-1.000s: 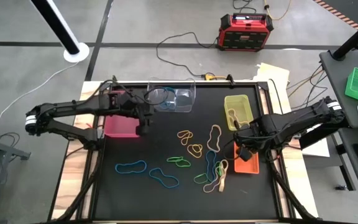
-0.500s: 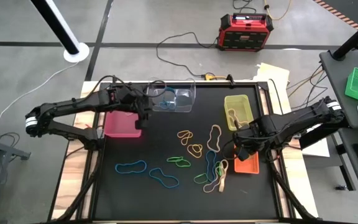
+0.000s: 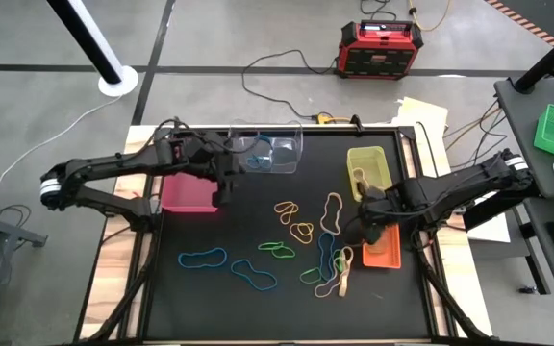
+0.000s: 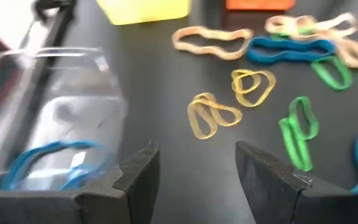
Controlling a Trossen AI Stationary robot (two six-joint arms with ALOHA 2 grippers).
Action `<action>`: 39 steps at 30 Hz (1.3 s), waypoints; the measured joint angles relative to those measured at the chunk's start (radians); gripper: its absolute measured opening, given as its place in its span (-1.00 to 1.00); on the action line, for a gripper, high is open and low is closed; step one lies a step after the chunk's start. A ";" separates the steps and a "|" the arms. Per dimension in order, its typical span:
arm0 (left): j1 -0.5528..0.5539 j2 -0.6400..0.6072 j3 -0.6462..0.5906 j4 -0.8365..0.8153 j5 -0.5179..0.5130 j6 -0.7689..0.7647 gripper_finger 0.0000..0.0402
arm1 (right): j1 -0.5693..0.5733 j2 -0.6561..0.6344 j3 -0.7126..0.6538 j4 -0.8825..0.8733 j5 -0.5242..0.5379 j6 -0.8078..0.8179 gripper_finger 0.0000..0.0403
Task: Sort rubber bands into baskets
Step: Put the light orange rubber band into the yellow bin
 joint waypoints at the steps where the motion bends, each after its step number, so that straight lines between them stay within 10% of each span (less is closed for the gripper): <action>1: -0.019 0.011 -0.011 0.013 0.003 -0.003 -0.06 | 0.000 0.002 -0.002 0.067 0.065 -0.062 -0.29; 10: -0.183 0.152 -0.053 0.189 -0.083 -0.015 -0.06 | -0.049 0.075 -0.021 0.666 0.240 -0.574 -0.30; 27: -0.245 -0.064 -0.049 0.029 -0.268 -0.105 -0.05 | -0.197 0.480 0.102 0.455 0.148 -0.121 -0.30; 39: -0.259 -0.253 -0.064 0.018 -0.269 -0.113 -0.05 | -0.228 0.603 0.119 0.437 0.117 -0.098 -0.48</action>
